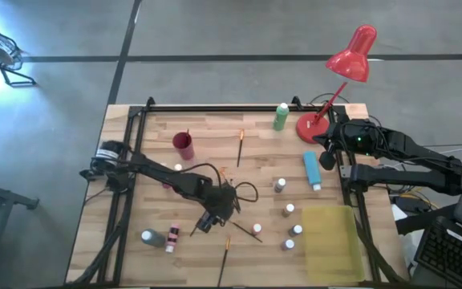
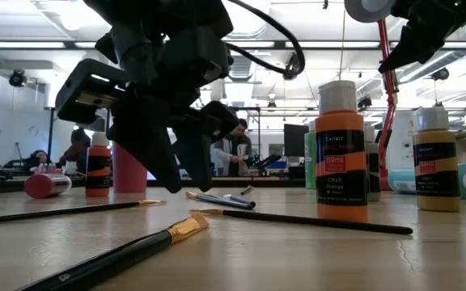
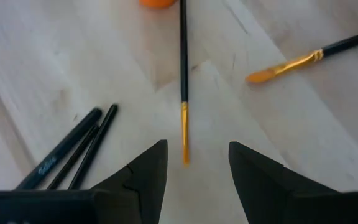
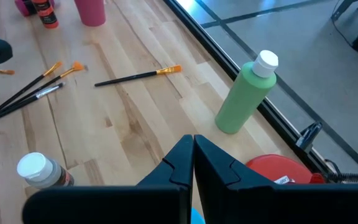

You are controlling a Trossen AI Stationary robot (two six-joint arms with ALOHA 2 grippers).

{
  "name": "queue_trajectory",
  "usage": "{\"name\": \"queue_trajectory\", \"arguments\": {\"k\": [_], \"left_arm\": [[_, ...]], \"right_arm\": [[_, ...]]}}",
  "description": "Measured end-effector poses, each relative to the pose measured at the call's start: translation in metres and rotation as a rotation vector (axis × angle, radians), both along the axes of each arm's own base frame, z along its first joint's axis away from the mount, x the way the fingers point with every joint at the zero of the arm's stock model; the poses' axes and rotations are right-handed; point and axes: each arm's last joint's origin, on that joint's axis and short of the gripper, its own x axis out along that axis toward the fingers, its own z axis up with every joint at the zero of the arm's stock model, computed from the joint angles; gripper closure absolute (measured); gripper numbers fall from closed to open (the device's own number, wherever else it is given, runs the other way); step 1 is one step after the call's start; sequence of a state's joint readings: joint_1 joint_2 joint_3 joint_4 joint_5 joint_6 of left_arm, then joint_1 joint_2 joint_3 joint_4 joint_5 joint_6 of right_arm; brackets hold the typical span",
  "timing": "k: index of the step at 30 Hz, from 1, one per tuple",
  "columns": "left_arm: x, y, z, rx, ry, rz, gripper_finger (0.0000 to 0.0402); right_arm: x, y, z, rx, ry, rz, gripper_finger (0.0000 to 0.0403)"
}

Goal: Pick & Place Paint Supplies
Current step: Put the black paint brush into the pink cup

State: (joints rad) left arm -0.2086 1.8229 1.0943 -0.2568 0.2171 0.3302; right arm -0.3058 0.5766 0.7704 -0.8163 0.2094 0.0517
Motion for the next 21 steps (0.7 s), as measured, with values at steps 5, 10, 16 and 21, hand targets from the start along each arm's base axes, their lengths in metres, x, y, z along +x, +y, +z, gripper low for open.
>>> {"name": "queue_trajectory", "arguments": {"k": [5,10,16,21], "left_arm": [[0.001,-0.003,0.001,0.042,-0.031,0.012,0.0225],[0.001,-0.004,0.000,0.079,-0.041,0.021,0.0225],[0.004,-0.006,-0.011,0.083,-0.027,0.020,0.0225],[0.006,-0.009,-0.024,0.088,0.005,0.015,0.0225]], "right_arm": [[0.000,0.000,0.000,-0.001,0.000,0.000,0.0394],[0.000,0.000,0.000,-0.001,0.000,0.001,0.0394],[0.000,0.000,0.000,-0.001,0.001,0.001,0.0394],[0.000,0.000,0.000,-0.001,0.000,0.001,0.0394]]}}
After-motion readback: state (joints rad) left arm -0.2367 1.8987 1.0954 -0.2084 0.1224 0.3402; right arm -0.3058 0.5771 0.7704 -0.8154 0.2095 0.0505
